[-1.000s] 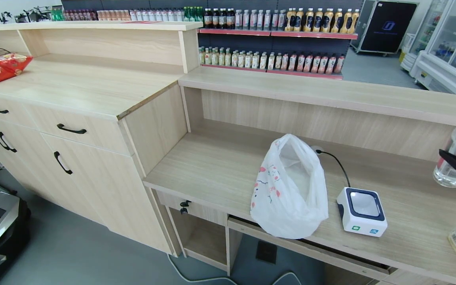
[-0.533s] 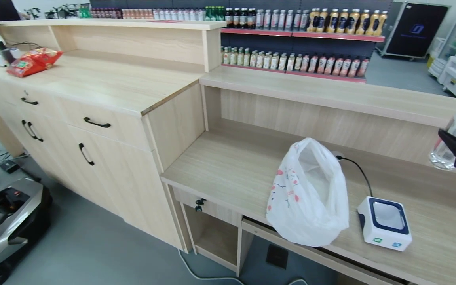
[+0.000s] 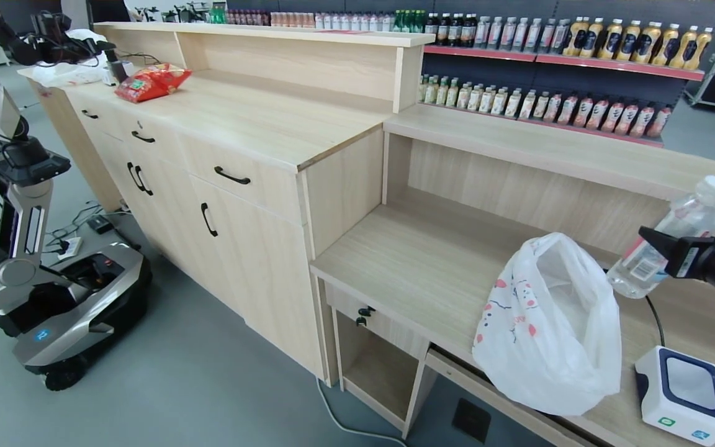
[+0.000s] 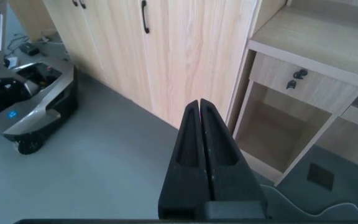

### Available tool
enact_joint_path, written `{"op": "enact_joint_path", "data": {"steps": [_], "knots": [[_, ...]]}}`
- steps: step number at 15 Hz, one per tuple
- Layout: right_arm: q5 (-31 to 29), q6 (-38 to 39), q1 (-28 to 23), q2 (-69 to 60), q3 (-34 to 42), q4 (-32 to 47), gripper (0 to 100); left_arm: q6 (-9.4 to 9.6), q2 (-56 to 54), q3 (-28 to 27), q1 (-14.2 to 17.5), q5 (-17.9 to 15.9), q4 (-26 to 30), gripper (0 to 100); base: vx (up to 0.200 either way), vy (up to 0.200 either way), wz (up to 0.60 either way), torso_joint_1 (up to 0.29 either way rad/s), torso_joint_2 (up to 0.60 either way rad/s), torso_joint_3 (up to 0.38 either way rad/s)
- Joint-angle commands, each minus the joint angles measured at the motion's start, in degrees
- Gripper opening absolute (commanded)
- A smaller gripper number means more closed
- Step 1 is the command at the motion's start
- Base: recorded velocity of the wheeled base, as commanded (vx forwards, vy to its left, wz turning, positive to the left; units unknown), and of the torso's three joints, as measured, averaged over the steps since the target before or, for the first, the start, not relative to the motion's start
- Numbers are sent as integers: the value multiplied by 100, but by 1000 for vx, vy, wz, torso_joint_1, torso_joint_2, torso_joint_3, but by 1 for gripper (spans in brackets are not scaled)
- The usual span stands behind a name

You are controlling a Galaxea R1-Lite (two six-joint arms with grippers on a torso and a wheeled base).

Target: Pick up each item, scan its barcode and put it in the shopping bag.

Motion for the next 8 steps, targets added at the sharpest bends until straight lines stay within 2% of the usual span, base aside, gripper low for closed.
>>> {"op": "enact_joint_path", "data": {"steps": [1, 4, 8], "knots": [[10, -20, 254, 794, -276, -266, 0, 2, -2, 0, 0, 4, 0, 0, 0, 0, 0, 0, 0, 0], [-7, -336, 351, 1453, -672, -486, 0, 2, -2, 0, 0, 4, 0, 0, 0, 0, 0, 0, 0, 0], [1, -582, 359, 2068, -716, -705, 0, 2, -2, 0, 0, 4, 0, 0, 0, 0, 0, 0, 0, 0]]}}
